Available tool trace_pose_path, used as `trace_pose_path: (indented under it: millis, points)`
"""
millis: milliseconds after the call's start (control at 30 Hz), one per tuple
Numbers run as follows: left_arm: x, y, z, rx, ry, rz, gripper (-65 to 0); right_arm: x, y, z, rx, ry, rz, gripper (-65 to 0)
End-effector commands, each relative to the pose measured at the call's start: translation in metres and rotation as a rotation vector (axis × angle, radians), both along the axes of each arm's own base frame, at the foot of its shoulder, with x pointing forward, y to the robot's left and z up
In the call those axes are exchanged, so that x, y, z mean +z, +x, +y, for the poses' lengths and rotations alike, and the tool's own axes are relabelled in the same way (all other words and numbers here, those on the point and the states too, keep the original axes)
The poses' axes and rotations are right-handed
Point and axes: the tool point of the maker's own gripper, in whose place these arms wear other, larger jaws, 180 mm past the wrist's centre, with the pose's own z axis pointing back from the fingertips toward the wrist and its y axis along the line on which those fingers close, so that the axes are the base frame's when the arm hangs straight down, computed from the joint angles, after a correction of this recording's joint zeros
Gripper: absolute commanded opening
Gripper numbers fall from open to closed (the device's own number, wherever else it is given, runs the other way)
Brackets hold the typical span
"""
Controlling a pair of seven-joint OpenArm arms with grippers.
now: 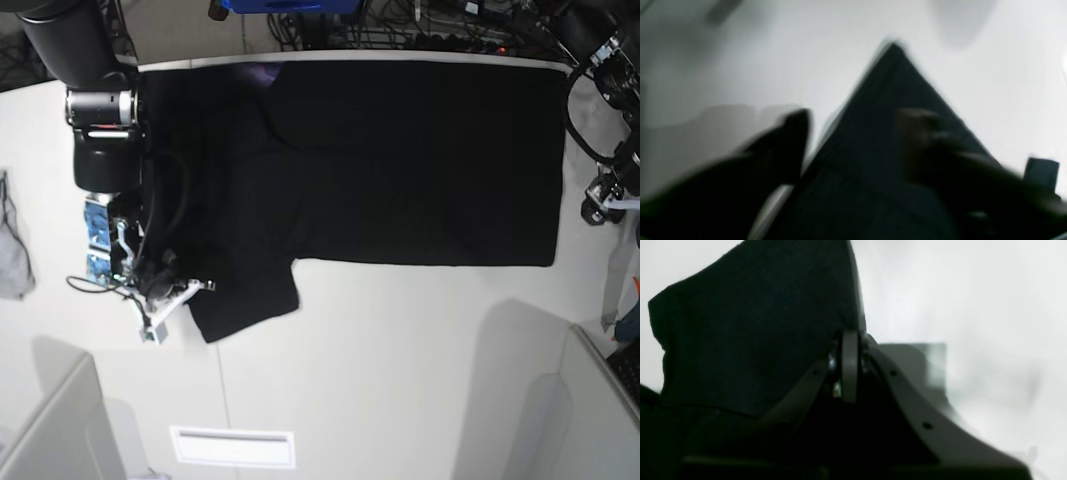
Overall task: Fold the T-shirt properly
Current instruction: 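Grasp the hem corner beside the left gripper with the left gripper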
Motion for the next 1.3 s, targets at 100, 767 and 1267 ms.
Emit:
trace_pose_path:
  millis: [100, 767, 1267]
  points:
    - [0.004, 0.047, 0.004, -0.09, 0.127, 0.073, -17.1, 0.006, 0.004, -0.001, 0.011, -0.011, 0.003, -65.0]
    - [-0.075, 0.11, -0.009, -0.15, 0.23, 0.175, -17.1, 0.006, 0.003, 0.0, 0.014, -0.009, 0.003, -65.0]
    - [-0.103, 0.106, -0.033, -0.237, 0.214, 0.265, -17.3, 0.006, 0.003, 0.0, 0.014, -0.009, 0.003, -65.0]
